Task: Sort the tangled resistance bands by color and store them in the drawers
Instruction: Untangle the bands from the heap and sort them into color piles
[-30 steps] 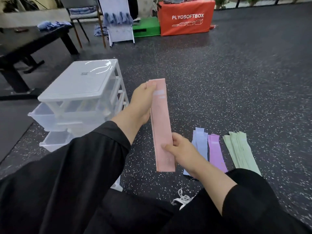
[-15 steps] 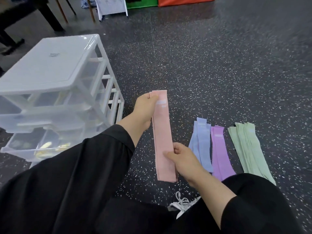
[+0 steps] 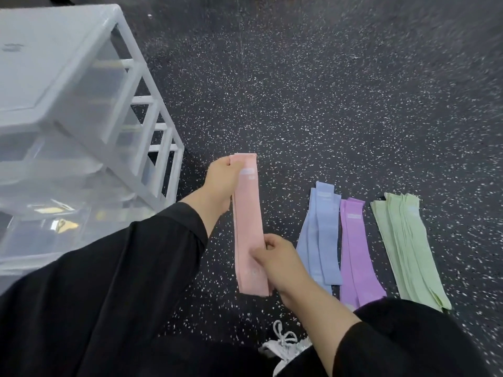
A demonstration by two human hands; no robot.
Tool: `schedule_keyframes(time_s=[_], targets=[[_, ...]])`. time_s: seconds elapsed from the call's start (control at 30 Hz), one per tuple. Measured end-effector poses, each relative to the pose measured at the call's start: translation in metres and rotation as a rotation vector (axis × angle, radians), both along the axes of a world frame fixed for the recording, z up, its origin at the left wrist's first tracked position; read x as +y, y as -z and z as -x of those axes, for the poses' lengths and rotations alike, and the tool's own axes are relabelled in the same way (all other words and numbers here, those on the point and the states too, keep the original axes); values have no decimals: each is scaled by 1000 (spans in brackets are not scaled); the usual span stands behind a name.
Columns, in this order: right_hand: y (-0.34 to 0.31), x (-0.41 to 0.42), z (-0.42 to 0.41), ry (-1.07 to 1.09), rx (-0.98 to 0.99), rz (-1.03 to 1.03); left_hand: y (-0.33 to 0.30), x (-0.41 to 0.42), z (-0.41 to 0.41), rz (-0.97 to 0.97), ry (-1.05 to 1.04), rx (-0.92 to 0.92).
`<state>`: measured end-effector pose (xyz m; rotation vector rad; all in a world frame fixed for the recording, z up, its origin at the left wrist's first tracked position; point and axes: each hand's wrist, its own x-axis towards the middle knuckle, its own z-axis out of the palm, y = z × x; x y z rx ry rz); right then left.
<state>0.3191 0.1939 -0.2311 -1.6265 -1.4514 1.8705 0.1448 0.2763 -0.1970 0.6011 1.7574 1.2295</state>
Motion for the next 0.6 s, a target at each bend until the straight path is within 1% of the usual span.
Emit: schedule_keyframes(time_s=[0.13, 0.33, 0.4, 0.47, 0.5, 0.53, 0.57, 0.6], targets=[[14, 12, 9, 43, -8, 37, 13, 14, 5, 33, 6, 7], [47, 31, 17, 54, -71, 66, 63, 42, 18, 147, 65, 130], [61, 39, 16, 30, -116, 92, 84, 50, 22, 180, 92, 107], [77, 46, 14, -53, -237, 84, 100, 57, 24, 210, 187, 105], [85, 50, 13, -135, -356, 37, 105, 59, 23, 248, 251, 151], [92, 53, 12, -208, -488, -33, 114, 59, 23, 295, 303, 267], [97, 55, 12, -250, -588, -106, 121, 56, 23, 343, 325, 428], [100, 56, 12, -271, -646, -180, 127, 52, 22, 349, 319, 601]])
